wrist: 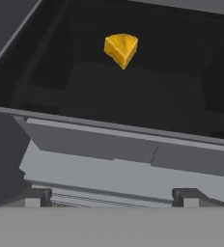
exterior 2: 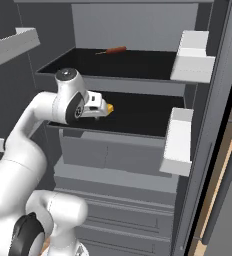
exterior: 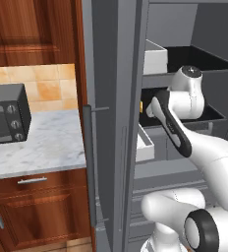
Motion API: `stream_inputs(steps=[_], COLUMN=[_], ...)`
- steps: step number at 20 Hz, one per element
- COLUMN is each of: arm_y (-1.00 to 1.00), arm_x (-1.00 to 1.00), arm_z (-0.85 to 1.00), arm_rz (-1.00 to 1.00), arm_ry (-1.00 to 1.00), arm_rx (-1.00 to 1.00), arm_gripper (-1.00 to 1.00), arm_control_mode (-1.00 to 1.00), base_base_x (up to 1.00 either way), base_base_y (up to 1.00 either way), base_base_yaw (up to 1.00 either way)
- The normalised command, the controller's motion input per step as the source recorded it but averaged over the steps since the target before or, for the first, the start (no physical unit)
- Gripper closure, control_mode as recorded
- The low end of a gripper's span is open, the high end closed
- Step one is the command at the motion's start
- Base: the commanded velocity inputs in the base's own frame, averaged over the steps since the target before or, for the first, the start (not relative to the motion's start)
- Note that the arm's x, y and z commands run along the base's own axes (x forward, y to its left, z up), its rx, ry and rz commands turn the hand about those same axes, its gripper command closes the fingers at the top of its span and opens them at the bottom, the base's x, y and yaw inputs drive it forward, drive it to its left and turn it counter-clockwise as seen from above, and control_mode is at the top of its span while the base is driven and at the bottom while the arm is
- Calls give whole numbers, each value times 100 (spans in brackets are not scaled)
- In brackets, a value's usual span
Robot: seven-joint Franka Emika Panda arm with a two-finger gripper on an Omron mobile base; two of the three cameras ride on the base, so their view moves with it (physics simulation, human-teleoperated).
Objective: Pick the cheese from the fridge and the cheese grater from the cabinet and place them next to the salad bowl.
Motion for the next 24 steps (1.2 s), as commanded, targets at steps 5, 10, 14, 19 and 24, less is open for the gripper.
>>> stream_inputs(steps=[5, 10, 14, 19, 24], arm_y=[0, 0, 0, 0, 0], arm_x=[52, 43, 36, 25, 34], arm_z=[-5, -9, -14, -16, -19], arm_rz=[0, 0, 0, 0, 0], arm_ry=[0, -3, -6, -1, -2], arm_rx=[5, 11, 3, -7, -1], arm_gripper=[-100, -100, -100, -100, -100], arm_control_mode=[-100, -100, -100, -100, -100], base_base_x=[0, 0, 0, 0, 0], base_base_y=[0, 0, 0, 0, 0], base_base_yaw=[0, 0, 0, 0, 0])
